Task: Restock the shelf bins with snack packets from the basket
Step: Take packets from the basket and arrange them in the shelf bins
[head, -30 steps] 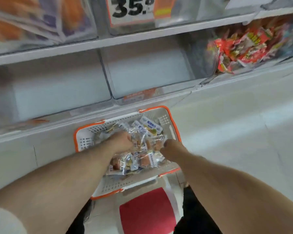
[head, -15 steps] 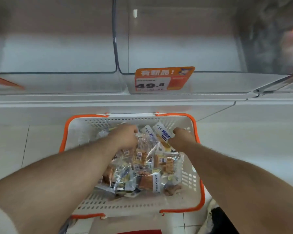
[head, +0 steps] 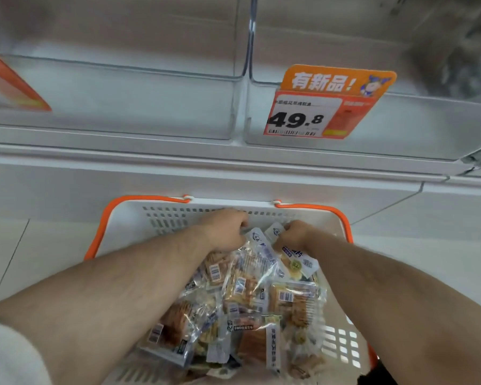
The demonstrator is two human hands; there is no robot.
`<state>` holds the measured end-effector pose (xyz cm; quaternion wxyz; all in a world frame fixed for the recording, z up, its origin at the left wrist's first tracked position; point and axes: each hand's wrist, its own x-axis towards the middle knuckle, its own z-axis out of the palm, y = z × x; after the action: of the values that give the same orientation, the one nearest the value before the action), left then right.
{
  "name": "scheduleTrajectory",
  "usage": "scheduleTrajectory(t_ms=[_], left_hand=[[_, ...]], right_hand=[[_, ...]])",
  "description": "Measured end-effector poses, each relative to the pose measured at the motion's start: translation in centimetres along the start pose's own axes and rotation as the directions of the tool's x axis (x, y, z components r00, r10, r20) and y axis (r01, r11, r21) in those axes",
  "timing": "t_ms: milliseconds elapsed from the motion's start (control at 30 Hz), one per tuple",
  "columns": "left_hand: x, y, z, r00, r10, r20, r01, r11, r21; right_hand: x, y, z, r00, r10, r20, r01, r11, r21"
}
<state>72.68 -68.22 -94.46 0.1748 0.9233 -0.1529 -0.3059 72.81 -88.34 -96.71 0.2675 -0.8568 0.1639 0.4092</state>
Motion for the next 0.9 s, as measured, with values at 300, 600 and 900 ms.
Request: scheduleTrajectory(t_ms=[300,600,900], left_hand=[[-2.0,0.9,0.9,1.0,-0.006,-0.027,0.004,0.997,-0.078],[-4.8,2.3,0.5,0.996,-0.016,-0.085,0.008,0.995,-0.096],[-8.5,3.7,-4.6,0.968,-0.011,-0.25,-0.086,0.925,-0.371]], right_hand=[[-1.7,1.0,0.4,0.998,-0.033,-0.044,0.037,0.994,0.106],[-5.4,-0.2,-0.3,0.946,-0.256,-0.199,0.205,0.947,-0.247],[-15.0,-5.5,-4.7,0.836,-0.512,-0.196,0.316,0.742,-0.592]])
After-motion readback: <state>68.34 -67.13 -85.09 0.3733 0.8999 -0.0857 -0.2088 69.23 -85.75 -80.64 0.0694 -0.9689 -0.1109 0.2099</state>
